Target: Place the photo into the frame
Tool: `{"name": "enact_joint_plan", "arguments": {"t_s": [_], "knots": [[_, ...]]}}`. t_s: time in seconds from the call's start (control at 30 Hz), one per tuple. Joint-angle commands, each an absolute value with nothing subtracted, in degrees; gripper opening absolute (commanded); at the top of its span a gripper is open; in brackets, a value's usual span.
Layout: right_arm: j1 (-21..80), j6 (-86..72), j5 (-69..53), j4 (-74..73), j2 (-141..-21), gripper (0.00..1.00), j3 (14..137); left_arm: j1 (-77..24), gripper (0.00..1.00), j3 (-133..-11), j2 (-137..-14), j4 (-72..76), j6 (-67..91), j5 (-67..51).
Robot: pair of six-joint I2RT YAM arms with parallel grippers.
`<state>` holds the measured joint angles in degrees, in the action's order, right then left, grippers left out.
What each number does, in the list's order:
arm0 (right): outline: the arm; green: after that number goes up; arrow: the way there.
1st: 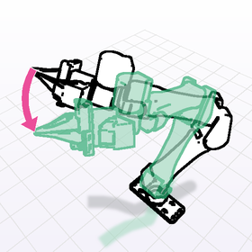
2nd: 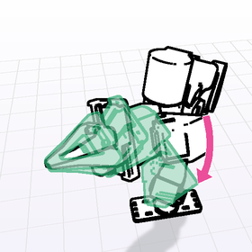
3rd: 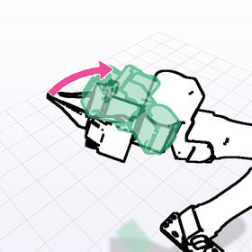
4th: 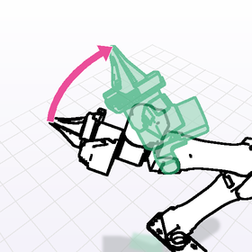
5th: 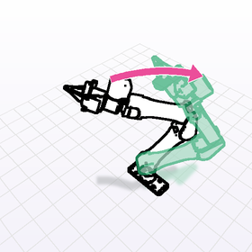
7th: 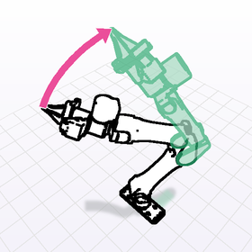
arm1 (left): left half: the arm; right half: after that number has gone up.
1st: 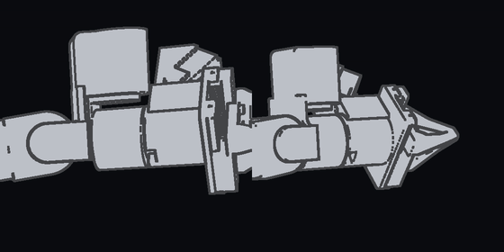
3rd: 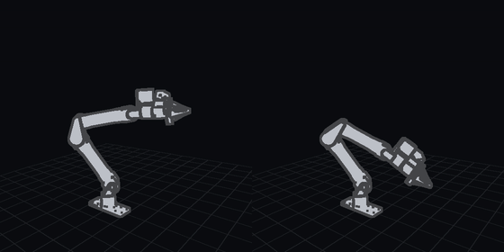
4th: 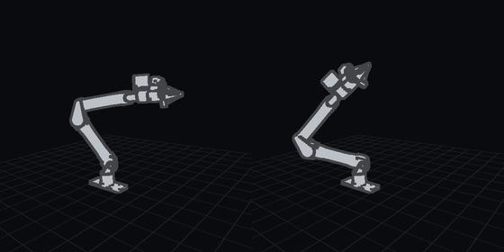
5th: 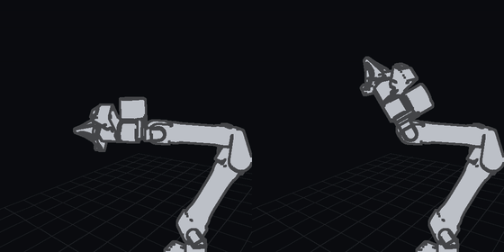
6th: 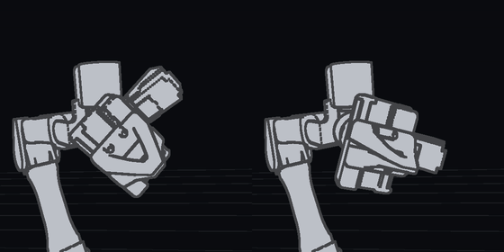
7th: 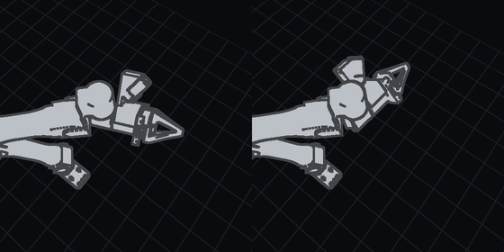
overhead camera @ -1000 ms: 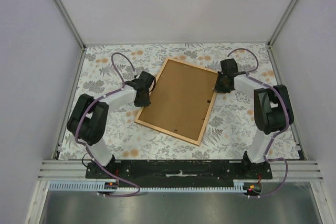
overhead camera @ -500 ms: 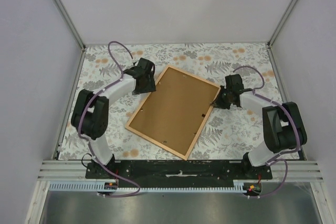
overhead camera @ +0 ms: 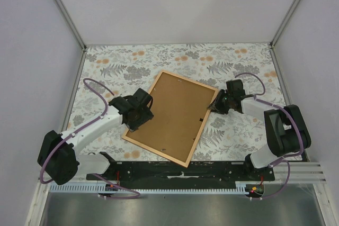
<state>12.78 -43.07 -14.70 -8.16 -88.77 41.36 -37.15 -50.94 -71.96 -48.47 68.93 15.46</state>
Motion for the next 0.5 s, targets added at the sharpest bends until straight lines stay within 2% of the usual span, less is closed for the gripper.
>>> {"name": "enact_joint_plan", "arguments": {"t_s": [0.0, 0.13, 0.2, 0.37, 0.47], "knots": [[13.4, -44.6, -14.9, -9.7, -89.8, 0.43, 43.9, -39.4, 0.79, -50.0, -72.5, -63.3, 90.2, 18.0], [13.4, -41.9, -12.7, -13.4, -86.8, 0.6, 47.7, -42.9, 0.8, -44.1, -68.5, -62.0, 99.0, 13.2], [13.4, -40.4, -11.9, -15.3, -85.8, 0.65, 49.8, -45.5, 0.8, -41.5, -66.6, -60.1, 103.2, 12.2], [13.4, -37.8, -9.1, -18.7, -83.8, 0.68, 54.2, -49.4, 0.81, -38.3, -68.1, -54.0, 108.4, 12.1], [13.4, -36.9, -8.9, -19.9, -82.9, 0.68, 55.8, -50.0, 0.77, -34.9, -67.2, -47.1, 109.4, 13.2]]}}
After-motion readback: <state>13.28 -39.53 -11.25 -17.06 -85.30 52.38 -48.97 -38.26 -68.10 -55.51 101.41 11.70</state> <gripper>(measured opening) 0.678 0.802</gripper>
